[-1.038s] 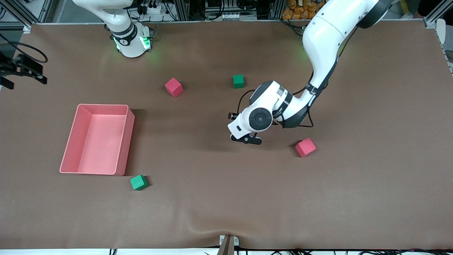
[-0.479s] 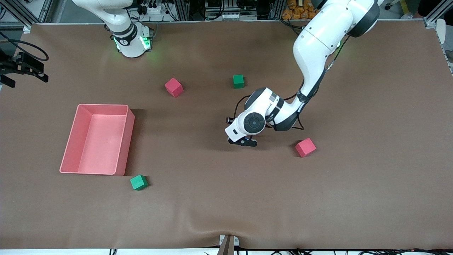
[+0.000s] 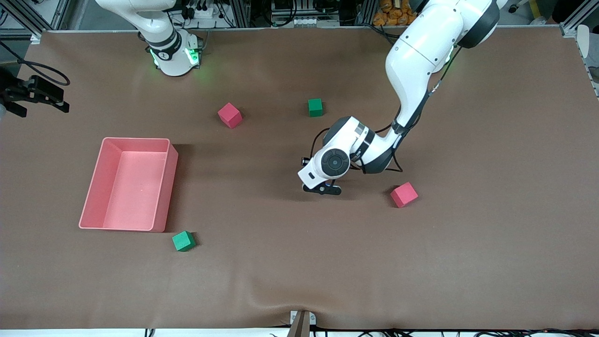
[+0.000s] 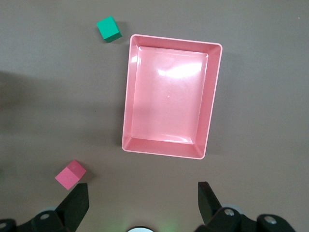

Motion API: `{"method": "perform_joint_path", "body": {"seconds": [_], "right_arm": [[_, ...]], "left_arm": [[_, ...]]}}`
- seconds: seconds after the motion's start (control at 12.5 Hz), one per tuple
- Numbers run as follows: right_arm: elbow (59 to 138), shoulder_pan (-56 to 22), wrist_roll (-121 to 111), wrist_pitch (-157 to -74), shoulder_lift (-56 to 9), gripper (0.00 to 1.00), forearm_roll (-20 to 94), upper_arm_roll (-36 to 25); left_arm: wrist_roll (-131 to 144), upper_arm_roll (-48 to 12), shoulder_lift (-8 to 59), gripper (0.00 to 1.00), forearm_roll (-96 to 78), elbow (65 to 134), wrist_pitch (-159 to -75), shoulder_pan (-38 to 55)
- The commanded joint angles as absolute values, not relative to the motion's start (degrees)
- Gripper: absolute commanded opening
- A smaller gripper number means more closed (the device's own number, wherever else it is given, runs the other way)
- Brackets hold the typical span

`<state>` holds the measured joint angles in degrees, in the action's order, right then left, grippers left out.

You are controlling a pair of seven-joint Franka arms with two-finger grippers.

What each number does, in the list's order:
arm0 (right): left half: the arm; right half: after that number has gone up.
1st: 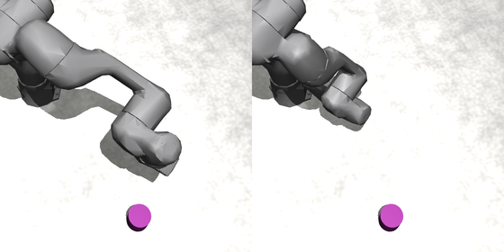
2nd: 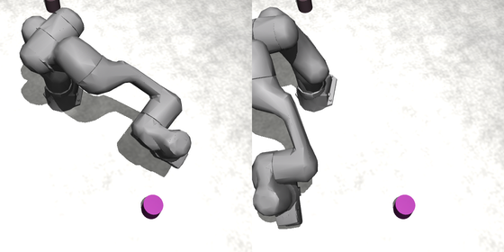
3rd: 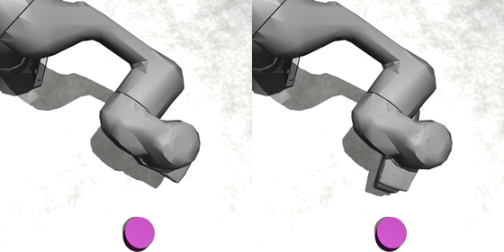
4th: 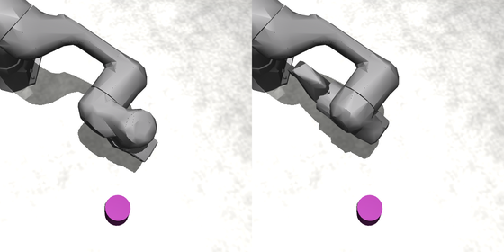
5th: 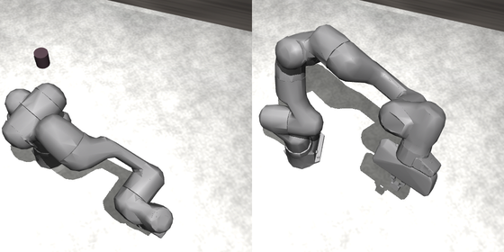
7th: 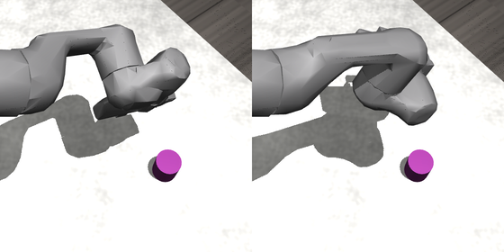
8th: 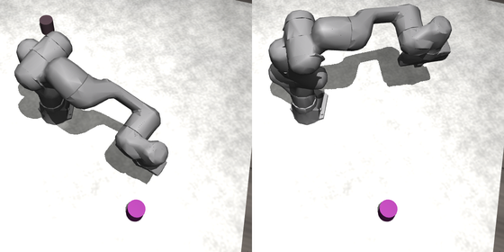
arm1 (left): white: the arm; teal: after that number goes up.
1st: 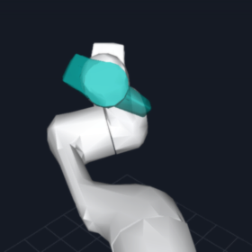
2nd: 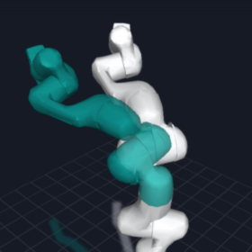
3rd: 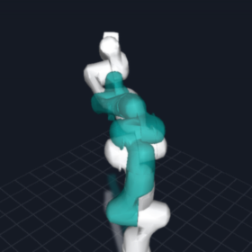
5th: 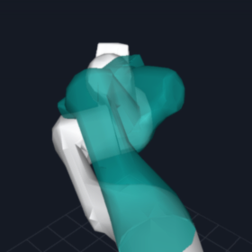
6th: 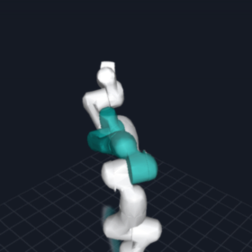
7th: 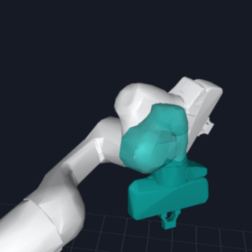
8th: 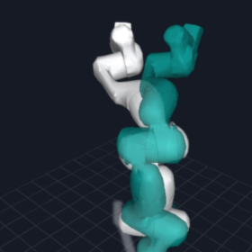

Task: Place and upright button with both arms
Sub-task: 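Grasp the button's blue base with the left gripper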

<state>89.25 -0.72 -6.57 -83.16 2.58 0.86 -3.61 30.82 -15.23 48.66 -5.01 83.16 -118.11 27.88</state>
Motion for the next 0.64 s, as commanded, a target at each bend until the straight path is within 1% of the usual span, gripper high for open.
{"method": "perform_joint_path", "body": {"seconds": [0.0, 0.08, 0.32, 0.4, 0.48, 0.56], "right_arm": [[88.9, -1.1, -2.9, -83.0, 2.7, 1.00, 1.3, -3.9], [89.0, -1.1, -2.8, -83.4, 2.7, 1.00, 1.3, -3.8], [88.8, -1.1, -1.2, -83.5, 2.7, 1.00, 1.4, -3.5], [88.4, -1.1, 0.1, -83.4, 2.6, 1.00, 1.5, -3.3], [88.3, -1.1, 1.1, -83.3, 2.6, 1.00, 2.2, -3.3], [88.3, -1.1, 1.3, -83.2, 2.6, 1.00, 2.5, -3.3]], "left_arm": [[34.4, -14.8, 49.7, 0.72, -4.0, 81.7, -118.0, 28.7], [35.4, -14.8, 49.7, 0.69, -4.0, 81.7, -118.0, 28.7], [37.2, -14.8, 49.7, 0.55, -4.0, 81.7, -118.0, 28.7], [38.0, -14.8, 49.7, 0.53, -4.0, 81.7, -118.0, 28.7], [38.6, -14.8, 49.8, 0.45, -4.0, 81.7, -118.0, 28.7], [39.2, -14.8, 49.9, 0.31, -4.1, 81.7, -118.0, 28.7]]}}
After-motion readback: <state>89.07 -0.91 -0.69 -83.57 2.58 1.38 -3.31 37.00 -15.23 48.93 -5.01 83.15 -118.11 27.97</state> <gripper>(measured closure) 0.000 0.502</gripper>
